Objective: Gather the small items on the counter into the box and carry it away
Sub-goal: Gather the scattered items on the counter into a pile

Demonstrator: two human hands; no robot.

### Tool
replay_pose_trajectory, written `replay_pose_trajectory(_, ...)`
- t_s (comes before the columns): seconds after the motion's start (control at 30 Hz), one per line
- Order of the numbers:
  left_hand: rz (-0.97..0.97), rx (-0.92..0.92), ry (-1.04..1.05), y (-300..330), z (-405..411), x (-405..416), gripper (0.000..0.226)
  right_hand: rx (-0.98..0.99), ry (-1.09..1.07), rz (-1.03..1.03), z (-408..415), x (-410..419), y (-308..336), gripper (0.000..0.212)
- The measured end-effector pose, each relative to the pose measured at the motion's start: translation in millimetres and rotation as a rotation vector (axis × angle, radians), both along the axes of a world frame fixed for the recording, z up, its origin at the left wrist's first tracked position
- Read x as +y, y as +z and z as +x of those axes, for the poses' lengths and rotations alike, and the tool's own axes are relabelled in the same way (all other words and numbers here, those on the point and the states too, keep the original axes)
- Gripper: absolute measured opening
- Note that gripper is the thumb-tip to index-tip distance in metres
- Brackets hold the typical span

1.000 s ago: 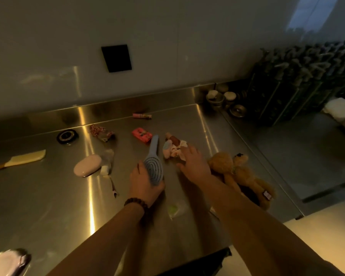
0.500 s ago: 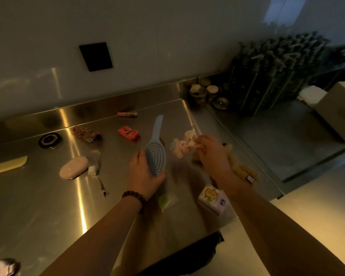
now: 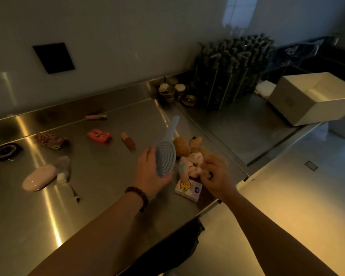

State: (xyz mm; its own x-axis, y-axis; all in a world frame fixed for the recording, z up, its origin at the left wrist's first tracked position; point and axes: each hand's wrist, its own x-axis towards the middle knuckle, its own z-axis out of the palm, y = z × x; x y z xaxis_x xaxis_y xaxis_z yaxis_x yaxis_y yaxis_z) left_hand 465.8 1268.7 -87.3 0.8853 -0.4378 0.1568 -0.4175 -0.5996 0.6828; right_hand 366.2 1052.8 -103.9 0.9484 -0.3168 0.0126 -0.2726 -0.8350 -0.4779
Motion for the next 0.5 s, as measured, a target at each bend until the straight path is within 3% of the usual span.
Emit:
replay_pose_trajectory(0.1, -0.040, 0.038, -0.095, 12.4, -2.1, 0.8, 0.095, -0.193, -0.096, 0.033, 13.3, 8.7, 22.3, 0.060)
replay_pose_trajectory(0.23, 0.023, -0.016, -0.298, 31.7, 0.9, 3.3, 0.093, -0.256, 0.118, -0.304, 49.7, 6.9, 57.1, 0.072)
replay_pose_trajectory(0.33, -0.038, 0.033, -0.364, 40.6, 2.8, 8.7, 0.092, -0.146, 0.271, -0.430, 65.8, -2.6, 59.6, 0.054)
replay_pose_trajectory(0.43, -0.215, 0.258, -0.383, 45.0, 8.5, 15.9, 0.074, -0.180, 0.296, -0.331, 68.7, -9.0, 52.3, 0.029)
replay_pose_trajectory(0.5, -0.326, 0.332, -0.276, 43.9, 17.7, 18.0, 0.054, -0.165, 0.297, -0.265, 67.3, -11.3, 48.5, 0.023)
